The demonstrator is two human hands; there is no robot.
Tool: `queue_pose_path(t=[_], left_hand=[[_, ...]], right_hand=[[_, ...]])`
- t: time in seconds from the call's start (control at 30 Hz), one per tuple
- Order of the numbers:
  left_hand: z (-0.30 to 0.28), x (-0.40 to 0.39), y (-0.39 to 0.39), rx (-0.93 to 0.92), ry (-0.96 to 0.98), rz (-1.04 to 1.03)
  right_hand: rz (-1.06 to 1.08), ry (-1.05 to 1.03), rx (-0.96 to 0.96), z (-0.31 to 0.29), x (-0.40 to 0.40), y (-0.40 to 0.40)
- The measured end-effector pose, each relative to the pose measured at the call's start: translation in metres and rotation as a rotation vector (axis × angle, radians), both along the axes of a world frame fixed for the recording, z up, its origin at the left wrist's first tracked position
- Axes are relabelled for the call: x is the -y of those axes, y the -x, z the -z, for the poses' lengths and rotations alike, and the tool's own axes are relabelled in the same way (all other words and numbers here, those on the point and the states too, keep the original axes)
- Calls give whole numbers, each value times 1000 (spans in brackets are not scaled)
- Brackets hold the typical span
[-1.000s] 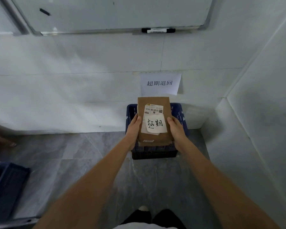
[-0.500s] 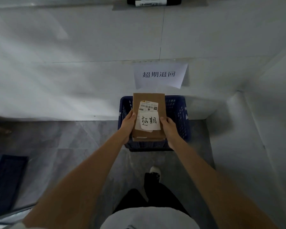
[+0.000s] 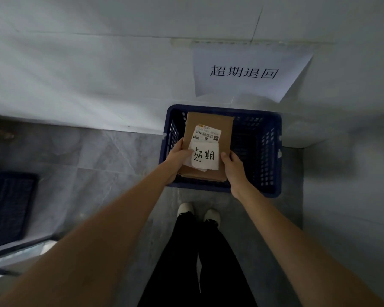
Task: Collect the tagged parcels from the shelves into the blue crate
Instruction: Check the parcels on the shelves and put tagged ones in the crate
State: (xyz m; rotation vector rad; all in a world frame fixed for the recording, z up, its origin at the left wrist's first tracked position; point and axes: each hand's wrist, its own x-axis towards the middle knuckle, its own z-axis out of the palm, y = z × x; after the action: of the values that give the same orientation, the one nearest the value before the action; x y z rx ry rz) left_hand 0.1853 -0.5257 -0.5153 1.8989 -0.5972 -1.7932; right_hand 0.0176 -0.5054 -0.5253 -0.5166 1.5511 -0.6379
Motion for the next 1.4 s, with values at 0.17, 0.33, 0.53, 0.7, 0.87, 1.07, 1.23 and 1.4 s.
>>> queue_pose_path(t=[0.17,0.33,0.53,0.7,0.87,1.07,1.23,1.4], left_hand=[[71,26,-7,4,-36,134],[153,56,-23,106,-49,104],[247,88,-36,250,-54,141],[294,97,-39,282,-78,139],[308,93,-41,300,-58,73],[298,91,-38,371,-15,82],[261,73,-31,446,47,143],[158,64,-43,438,92,239]], right_hand=[[-4,-30,-48,77,32,-7],[-46,-26,-48,163,58,-26],[-10,-96,-12,262,83,-52],[6,-107,3,305,96,-59],[-30,-115,14,323,98,-65],[-97,-174,-6,320,101,-75],[-224,-65,-206,278,100,-59],[-402,154,-380,165,104,-41]])
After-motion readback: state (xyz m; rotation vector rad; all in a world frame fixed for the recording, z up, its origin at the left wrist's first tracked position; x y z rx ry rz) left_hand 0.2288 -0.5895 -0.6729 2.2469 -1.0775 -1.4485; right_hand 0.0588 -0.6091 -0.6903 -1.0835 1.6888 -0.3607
